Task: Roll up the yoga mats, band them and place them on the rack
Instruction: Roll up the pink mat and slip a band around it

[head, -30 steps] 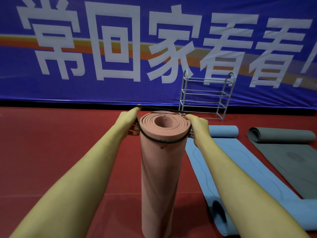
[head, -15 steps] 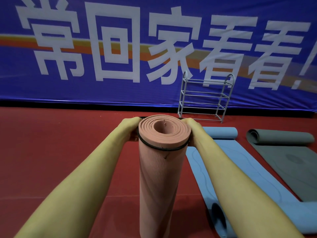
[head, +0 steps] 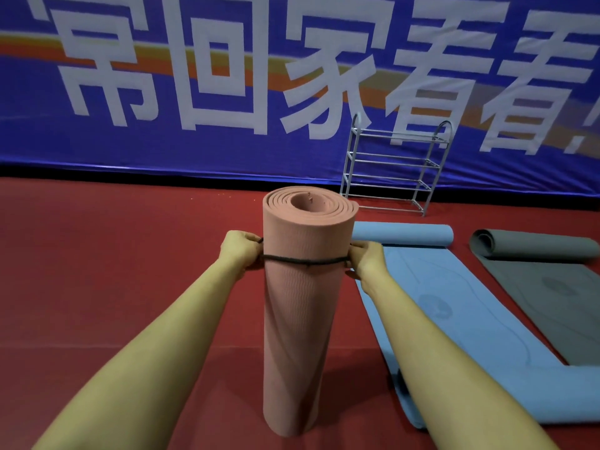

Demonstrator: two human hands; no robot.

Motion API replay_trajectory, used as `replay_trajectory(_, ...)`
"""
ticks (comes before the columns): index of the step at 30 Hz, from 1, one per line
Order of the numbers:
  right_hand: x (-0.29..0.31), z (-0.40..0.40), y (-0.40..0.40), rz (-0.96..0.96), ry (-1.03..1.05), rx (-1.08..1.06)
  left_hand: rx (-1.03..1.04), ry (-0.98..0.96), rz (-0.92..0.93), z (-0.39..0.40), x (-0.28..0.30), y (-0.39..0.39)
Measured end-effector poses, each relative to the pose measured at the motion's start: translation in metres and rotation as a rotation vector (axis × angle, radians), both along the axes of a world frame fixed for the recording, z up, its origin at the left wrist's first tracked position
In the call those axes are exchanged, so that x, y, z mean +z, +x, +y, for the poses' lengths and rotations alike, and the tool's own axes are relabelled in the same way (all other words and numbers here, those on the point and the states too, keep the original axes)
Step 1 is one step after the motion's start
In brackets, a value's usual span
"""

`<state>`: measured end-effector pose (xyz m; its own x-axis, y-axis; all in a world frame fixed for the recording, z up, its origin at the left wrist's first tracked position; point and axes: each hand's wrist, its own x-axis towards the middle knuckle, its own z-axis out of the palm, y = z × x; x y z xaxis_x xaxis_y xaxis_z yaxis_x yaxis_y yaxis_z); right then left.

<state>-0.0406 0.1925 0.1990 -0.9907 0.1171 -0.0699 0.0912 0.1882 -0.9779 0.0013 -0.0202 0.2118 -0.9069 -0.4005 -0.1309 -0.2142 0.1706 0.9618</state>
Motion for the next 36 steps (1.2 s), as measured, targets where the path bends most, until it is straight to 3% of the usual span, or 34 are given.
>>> replay_trajectory(6,-0.053,0.005,-0.002,-0.009,0.169,0.019,-0.034,-0.134,-0.099,0.0,-0.056,-0.002)
replay_trajectory(18,-0.17,0.004,-0.006,-0.07,0.204,-0.008,0.047,-0.212,-0.177,0.004,-0.15,-0.004)
replay_trajectory(26,-0.177,-0.014,-0.002,-0.064,-0.285,-0.136,0.182,0.193,-0.107,0.014,-0.162,-0.014)
replay_trajectory(31,-0.176,-0.015,0.008,-0.036,-0.351,-0.144,0.22,0.381,-0.121,0.02,-0.155,-0.01)
replay_trajectory(36,-0.155,-0.017,0.013,-0.163,-0.378,-0.229,0.063,0.478,-0.058,0.016,-0.15,0.0)
